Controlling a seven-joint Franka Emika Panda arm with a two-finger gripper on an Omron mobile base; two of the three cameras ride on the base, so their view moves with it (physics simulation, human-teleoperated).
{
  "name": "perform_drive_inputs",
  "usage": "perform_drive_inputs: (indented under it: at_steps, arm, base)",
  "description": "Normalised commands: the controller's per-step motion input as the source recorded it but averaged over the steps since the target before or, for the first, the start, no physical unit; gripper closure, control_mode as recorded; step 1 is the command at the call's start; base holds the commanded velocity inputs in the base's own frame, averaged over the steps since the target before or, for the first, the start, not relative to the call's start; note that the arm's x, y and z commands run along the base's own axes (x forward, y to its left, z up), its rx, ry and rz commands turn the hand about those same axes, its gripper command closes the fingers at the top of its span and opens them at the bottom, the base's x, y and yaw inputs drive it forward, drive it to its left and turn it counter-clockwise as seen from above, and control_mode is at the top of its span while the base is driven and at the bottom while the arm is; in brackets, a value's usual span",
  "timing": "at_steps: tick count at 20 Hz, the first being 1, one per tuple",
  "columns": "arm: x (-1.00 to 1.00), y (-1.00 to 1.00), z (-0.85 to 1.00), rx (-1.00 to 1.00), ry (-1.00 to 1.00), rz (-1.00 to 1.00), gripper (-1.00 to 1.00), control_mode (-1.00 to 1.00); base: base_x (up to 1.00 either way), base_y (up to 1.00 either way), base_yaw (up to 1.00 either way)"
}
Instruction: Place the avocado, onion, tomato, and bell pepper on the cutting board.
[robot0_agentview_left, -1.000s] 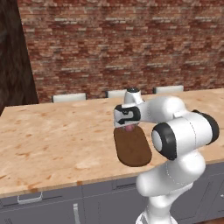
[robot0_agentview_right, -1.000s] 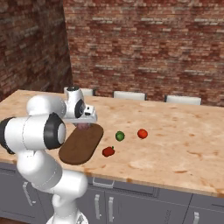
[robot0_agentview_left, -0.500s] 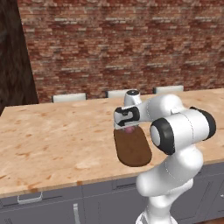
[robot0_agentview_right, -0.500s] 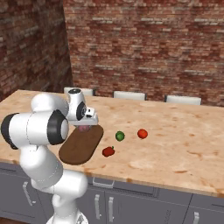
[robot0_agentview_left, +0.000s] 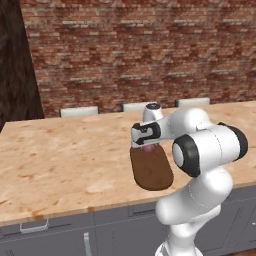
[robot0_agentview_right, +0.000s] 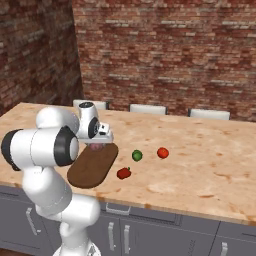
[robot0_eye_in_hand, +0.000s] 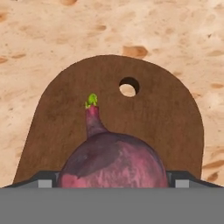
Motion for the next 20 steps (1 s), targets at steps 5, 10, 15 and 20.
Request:
perform_drive_inputs:
  at_steps: [5, 10, 15, 20]
  arm:
    - [-0.02, 0.00, 0.23, 0.00, 0.01, -0.05, -1.00, -1.00]
    - [0.00, 0.01, 0.40, 0.00, 0.00, -0.04, -1.00, -1.00]
    - [-0.02, -0.21, 0.30, 0.00, 0.00, -0.07, -1.00, -1.00]
    - [0.00, -0.44, 0.10, 0.00, 0.01, -0.06, -1.00, -1.00]
  base:
    - [0.00, 0.00, 0.00]
    - [0.00, 0.00, 0.00]
    - [0.00, 0.00, 0.00]
    - [0.00, 0.00, 0.00]
